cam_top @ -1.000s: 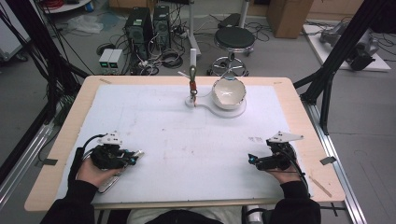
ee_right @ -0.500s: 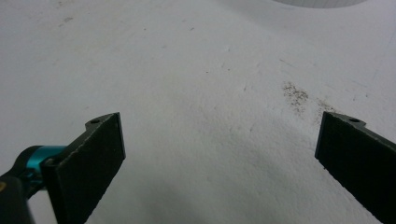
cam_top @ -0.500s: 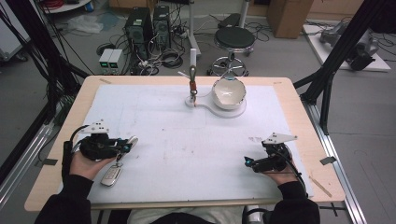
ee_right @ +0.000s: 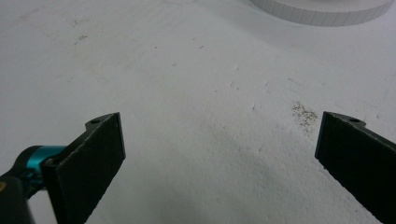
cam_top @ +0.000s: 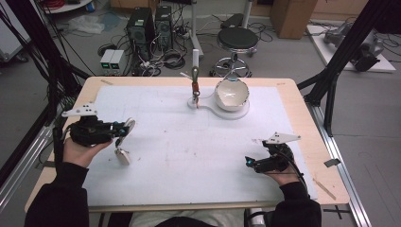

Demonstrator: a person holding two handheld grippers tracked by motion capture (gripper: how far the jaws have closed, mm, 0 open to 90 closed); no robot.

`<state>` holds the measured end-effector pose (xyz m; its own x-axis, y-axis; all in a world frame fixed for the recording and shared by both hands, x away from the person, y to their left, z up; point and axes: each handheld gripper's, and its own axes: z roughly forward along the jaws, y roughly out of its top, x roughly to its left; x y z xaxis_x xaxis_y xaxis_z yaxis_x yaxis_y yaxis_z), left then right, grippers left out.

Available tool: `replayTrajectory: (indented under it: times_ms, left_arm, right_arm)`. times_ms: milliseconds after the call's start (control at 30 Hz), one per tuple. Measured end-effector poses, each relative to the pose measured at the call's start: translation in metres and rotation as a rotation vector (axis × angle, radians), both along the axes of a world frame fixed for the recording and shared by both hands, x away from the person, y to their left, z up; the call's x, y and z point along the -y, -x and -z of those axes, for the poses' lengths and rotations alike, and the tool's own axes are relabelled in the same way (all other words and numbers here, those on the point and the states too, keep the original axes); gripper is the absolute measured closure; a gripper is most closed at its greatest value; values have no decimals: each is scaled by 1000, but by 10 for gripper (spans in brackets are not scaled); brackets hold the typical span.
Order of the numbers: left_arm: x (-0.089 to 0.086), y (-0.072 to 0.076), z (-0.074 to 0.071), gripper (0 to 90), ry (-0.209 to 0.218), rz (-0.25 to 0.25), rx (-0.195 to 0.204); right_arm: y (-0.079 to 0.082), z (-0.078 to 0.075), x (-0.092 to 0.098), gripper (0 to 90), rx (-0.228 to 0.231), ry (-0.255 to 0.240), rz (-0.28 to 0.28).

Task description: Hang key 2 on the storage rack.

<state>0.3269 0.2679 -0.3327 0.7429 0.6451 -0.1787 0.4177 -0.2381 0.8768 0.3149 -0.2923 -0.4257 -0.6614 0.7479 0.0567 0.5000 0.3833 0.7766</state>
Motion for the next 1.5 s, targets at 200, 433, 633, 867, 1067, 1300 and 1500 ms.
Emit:
replayTrajectory:
  times_ms: [200, 433, 633, 867, 1067, 1300, 1500]
  left_arm:
    - [6, -10, -23, 744, -13, -23, 51]
    - [21, -27, -49, 745, -50, -28, 110]
    - [30, -45, -66, 745, -8, -31, 136]
    - [37, -72, -62, 746, 92, -59, 158]
    - [49, -87, -66, 745, 32, -83, 239]
    - [57, -106, -70, 745, 104, -129, 234]
    - [66, -123, -71, 746, 111, -121, 222]
  right_arm:
    - [-3, 0, -3, 7, 3, -3, -17]
    - [-5, 1, -9, 7, 0, -12, -24]
    - [-7, 3, -12, 6, -3, -17, -28]
    - [-2, 0, -11, 7, -2, -26, -12]
    - [-1, -1, -11, 7, 6, -30, -11]
    - [1, -1, -12, 7, 19, -29, -9]
    - [3, 0, -12, 7, 3, -12, -18]
